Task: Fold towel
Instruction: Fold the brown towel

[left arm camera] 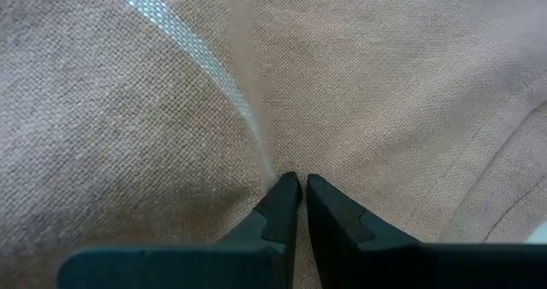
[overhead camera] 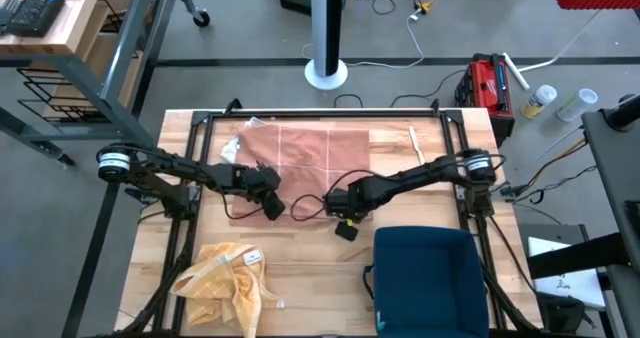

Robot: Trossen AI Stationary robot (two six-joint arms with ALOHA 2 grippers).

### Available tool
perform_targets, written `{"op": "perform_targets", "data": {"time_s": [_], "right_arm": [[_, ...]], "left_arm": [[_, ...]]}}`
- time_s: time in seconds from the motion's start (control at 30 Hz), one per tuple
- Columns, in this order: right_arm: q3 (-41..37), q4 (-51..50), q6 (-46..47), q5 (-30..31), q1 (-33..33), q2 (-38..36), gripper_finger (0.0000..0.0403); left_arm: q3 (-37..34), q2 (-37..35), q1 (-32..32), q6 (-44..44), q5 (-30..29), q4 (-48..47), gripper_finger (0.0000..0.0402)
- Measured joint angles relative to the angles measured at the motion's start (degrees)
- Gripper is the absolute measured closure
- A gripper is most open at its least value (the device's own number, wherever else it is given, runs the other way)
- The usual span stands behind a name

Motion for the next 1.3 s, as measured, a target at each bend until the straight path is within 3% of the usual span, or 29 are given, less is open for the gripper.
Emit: {"op": "perform_targets", "data": {"time_s": [0.23, 0.4, 0.53, 0.63, 0.83, 1.07, 1.3], "right_arm": [[0.06, -0.94, -7.54, -0.52, 1.02, -5.38, 0.0401], [-0.06, -1.57, -10.45, -10.98, 0.68, -4.42, 0.0390], [-0.05, -1.88, -11.00, -14.96, 0.85, -2.57, 0.0375], [-0.05, -1.84, -9.94, -14.18, 0.72, -0.47, 0.0359], [-0.01, -1.07, -7.46, -10.76, 0.37, 3.43, 0.0317], [3.05, -0.81, -7.82, -8.42, -0.02, 5.48, 0.0278], [5.53, 0.50, -7.38, -8.26, 0.21, 5.46, 0.0263]], "left_arm": [[0.07, -0.04, 0.02, 0.17, -1.90, -0.22, 0.0381], [0.07, -0.04, 0.02, 0.19, -1.90, -0.18, 0.0378], [0.07, -0.04, 0.02, 0.58, -1.95, -0.16, 0.0378], [0.04, -0.04, 0.02, 1.48, -3.18, -0.55, 0.0380], [0.07, -0.10, 0.02, -1.13, -12.79, -6.55, 0.0380], [0.02, -0.10, 0.02, -1.19, -13.05, -7.11, 0.0379], [-0.04, -0.08, 0.02, -0.92, -12.92, -6.93, 0.0379]]}}
